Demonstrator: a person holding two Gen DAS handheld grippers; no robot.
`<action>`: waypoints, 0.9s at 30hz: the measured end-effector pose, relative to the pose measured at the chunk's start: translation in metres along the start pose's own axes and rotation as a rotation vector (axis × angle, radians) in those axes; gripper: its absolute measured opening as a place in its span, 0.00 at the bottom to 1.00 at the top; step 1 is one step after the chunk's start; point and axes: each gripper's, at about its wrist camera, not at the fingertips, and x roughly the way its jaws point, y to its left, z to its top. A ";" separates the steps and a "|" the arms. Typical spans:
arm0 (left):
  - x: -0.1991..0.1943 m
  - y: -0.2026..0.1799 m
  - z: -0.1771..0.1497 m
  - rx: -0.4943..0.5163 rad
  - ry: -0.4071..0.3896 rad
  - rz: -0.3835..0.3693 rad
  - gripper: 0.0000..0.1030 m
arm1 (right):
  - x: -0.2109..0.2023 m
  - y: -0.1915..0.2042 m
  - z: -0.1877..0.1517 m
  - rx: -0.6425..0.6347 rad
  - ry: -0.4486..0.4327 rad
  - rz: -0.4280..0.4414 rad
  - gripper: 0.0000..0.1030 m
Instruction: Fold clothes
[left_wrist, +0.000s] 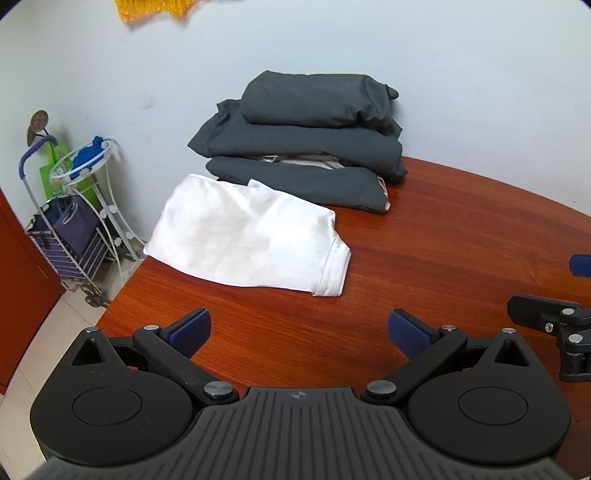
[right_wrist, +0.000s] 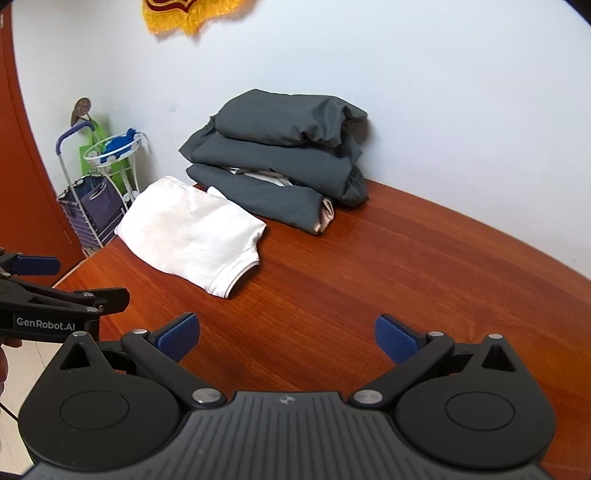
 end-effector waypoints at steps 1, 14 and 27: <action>0.000 0.000 0.000 -0.001 0.001 0.000 1.00 | 0.001 0.001 0.001 -0.002 0.003 0.000 0.99; -0.001 -0.009 0.002 0.004 -0.015 0.034 1.00 | 0.008 -0.001 0.008 -0.015 -0.013 0.035 0.99; 0.004 -0.016 0.004 0.008 -0.022 0.031 1.00 | 0.013 -0.012 0.013 -0.007 -0.010 0.021 0.99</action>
